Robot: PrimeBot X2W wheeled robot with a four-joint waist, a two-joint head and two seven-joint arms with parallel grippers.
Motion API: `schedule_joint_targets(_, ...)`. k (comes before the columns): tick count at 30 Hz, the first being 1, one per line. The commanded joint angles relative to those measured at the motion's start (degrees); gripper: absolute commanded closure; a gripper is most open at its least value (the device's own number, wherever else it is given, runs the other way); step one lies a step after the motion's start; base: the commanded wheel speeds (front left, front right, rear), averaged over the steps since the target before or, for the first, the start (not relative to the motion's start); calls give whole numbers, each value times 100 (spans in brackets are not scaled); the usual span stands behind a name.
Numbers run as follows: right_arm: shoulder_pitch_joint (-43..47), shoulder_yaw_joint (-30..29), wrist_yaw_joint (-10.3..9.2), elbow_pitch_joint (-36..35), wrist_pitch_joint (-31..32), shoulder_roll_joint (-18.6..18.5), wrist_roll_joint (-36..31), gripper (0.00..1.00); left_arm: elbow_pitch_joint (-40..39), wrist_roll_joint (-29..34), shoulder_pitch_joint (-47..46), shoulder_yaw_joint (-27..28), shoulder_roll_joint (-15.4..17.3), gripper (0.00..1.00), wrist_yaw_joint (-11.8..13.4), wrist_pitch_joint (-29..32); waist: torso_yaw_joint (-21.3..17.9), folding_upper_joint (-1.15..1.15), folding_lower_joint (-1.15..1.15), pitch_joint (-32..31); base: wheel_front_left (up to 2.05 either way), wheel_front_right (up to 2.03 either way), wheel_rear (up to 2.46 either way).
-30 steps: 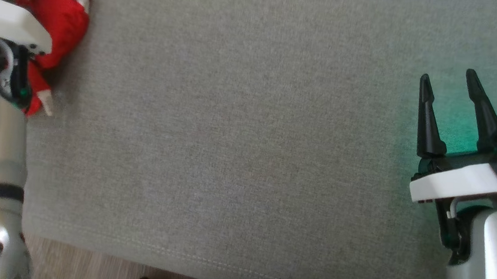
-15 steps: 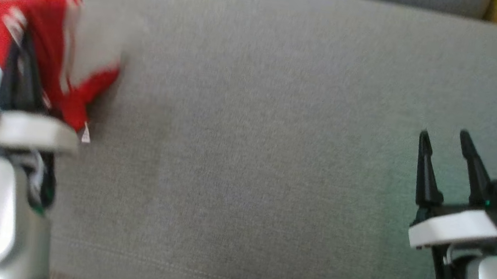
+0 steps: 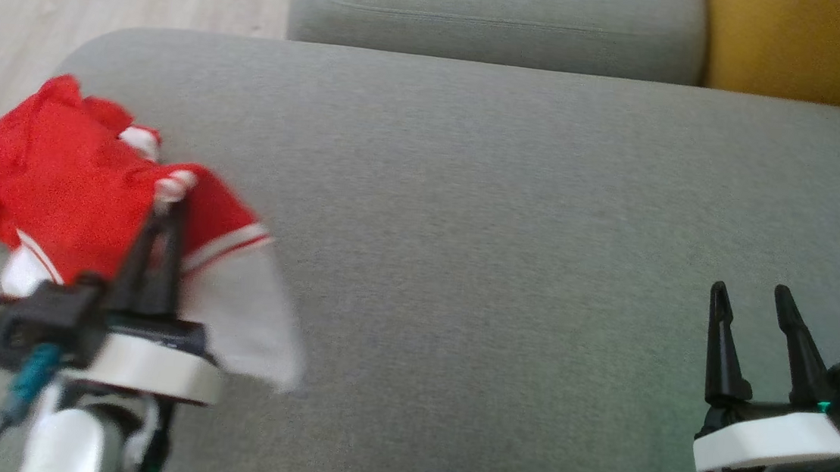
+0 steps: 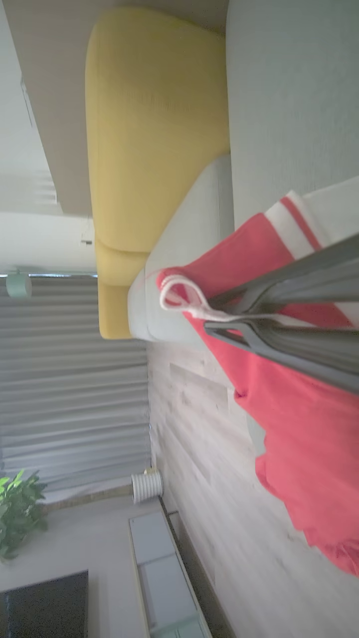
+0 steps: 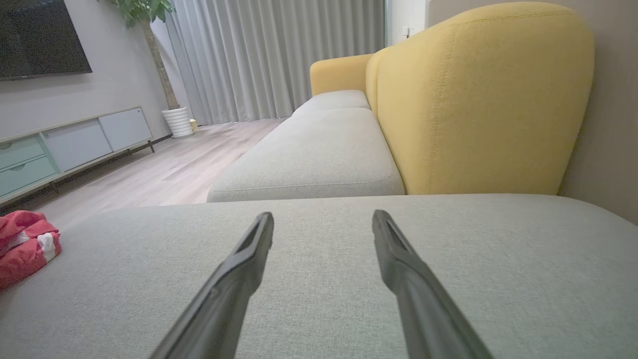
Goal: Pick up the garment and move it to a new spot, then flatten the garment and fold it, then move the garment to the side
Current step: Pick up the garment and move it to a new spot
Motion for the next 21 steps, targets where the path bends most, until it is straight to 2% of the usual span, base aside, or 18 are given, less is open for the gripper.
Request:
schedule_joint_targets(1,-162,139,44,-270,7,-30,53,0,-283,-13,-386,-45,-11,100,-88,66,-214,-1,0,72,0,0,0)
schedule_joint_targets(10,-463,307,44,-456,-34,-30,160,0,71,-24,-1382,-1143,-137,100,-327,211,-1197,-1,0,748,0,0,0)
schedule_joint_targets(11,-463,307,44,-456,-34,-30,160,0,71,-24,-1382,-1143,-137,100,-327,211,-1197,-1,0,748,0,0,0)
schedule_joint_targets(21,-783,430,44,-322,-397,-29,484,0,598,-322,-2785,-2563,-208,100,-447,332,-2284,-1,0,1718,0,0,0)
